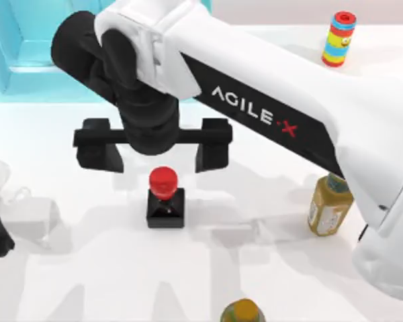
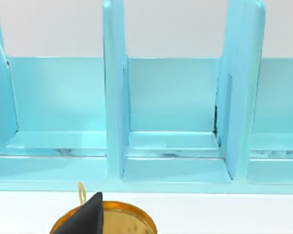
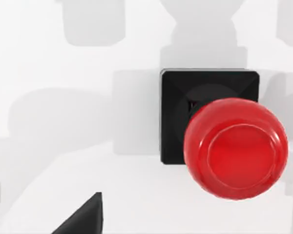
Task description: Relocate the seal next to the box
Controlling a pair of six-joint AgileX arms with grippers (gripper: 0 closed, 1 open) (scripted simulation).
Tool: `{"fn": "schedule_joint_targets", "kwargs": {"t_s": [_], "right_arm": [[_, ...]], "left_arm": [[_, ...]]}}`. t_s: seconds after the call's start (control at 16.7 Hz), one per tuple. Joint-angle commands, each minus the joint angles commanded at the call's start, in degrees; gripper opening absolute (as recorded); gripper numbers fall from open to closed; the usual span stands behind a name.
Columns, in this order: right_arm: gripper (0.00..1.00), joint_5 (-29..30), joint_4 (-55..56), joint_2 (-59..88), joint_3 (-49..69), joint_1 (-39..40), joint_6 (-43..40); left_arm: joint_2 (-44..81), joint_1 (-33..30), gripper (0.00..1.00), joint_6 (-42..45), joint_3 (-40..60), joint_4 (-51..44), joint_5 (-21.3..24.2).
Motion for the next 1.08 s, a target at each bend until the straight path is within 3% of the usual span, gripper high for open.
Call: {"fn": "schedule_joint_targets", "kwargs": {"t_s": [0.36,0.72,1.08], "right_arm": [[1.00,-0.1,16.0,0.1,-15.7,-1.1,-1.0],[1.00,-0.1,18.4,0.2,-18.1,-1.2,-1.2],[0.55,-0.1,18.4,0.2,-18.1,-1.2,-1.2]], "left_arm": [[0.0,0.0,1.00,0.0,0.0,0.0,0.0],[0.0,0.0,1.00,0.0,0.0,0.0,0.0],[0.0,0.0,1.00,0.0,0.0,0.0,0.0]]}}
